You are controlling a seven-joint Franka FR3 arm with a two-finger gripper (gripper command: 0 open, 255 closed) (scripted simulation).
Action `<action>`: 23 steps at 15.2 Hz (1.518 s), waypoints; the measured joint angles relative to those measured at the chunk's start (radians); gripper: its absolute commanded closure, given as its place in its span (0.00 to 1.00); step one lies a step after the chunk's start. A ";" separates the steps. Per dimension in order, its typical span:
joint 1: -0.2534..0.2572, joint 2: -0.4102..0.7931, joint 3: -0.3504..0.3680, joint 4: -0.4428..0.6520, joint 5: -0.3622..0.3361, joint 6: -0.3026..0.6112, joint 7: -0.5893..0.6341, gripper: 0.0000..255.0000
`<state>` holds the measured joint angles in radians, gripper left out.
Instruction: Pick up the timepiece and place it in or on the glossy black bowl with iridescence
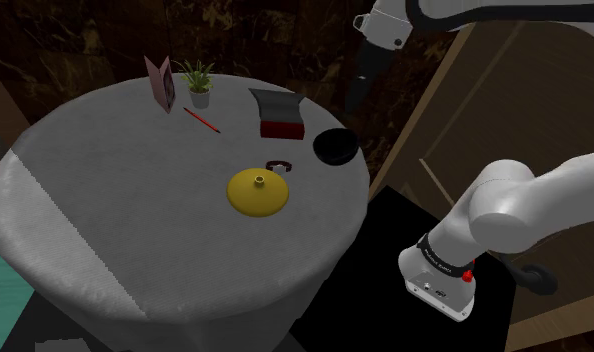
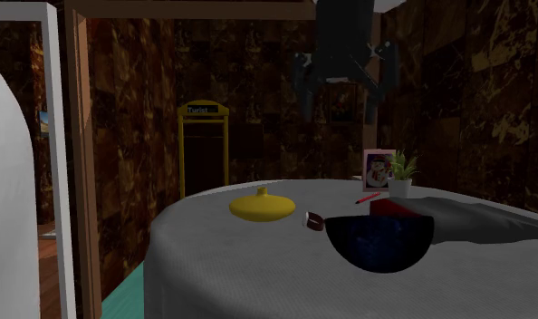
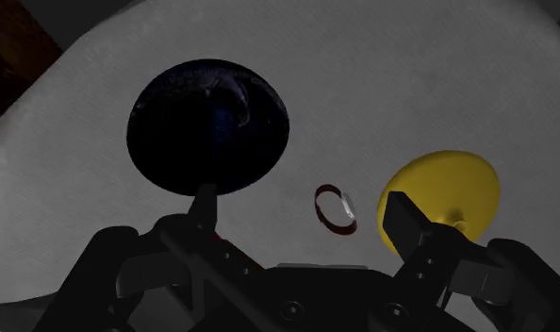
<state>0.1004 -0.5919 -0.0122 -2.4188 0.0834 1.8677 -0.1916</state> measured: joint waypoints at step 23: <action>0.221 0.553 -0.045 0.073 0.260 0.418 -0.634 0.00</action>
<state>0.3216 -0.0389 -0.0570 -2.3459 0.3429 2.2858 -0.8256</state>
